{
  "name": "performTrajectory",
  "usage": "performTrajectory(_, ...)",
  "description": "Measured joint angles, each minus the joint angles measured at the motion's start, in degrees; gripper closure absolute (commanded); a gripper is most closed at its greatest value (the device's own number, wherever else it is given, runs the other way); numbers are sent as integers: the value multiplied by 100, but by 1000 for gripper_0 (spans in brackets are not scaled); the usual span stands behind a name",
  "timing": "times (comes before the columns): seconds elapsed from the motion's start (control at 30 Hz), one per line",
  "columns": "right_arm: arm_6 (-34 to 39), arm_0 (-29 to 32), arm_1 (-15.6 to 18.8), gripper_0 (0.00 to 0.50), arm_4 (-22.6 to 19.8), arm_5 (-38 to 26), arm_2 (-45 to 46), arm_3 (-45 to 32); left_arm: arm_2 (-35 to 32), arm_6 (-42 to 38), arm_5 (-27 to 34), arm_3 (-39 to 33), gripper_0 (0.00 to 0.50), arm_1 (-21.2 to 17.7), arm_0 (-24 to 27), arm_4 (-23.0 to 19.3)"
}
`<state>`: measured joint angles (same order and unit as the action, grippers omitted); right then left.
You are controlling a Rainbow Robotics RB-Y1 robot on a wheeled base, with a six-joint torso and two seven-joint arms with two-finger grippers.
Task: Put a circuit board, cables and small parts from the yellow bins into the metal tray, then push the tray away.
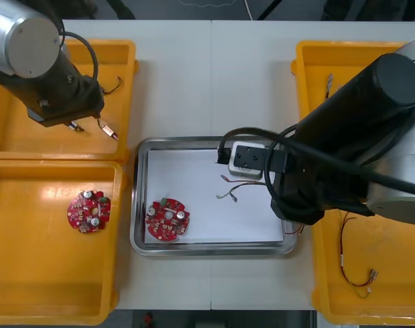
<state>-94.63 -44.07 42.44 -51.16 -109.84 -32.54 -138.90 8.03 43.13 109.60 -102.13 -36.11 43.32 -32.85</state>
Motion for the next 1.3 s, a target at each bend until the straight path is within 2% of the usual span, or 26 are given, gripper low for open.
performTrajectory(0.17,-555,-8,-3,500,329,62,-386,79,-295,1,0,675,0,-1,257,119)
performTrajectory(0.37,-579,-9,-3,500,725,517,-1008,310,-461,22,-17,1294,0,-27,489,313)
performTrajectory(0.47,-579,-11,-3,500,836,815,-1348,579,-463,84,-222,1601,0,-65,561,399)
performTrajectory(0.63,-579,-12,-11,500,1020,1265,-1789,1060,-463,536,-937,2051,0,-115,589,521)
performTrajectory(0.9,-583,-13,-115,500,1391,1980,-2302,1605,-463,2128,-2219,2805,0,-120,590,552)
performTrajectory(1.1,-694,-14,-255,500,1394,2456,-2451,2186,-393,2265,-3132,3365,0,-120,591,524)
performTrajectory(1.3,-899,-15,-336,500,1395,2483,-2535,2471,-286,2435,-3888,3981,0,-119,594,351)
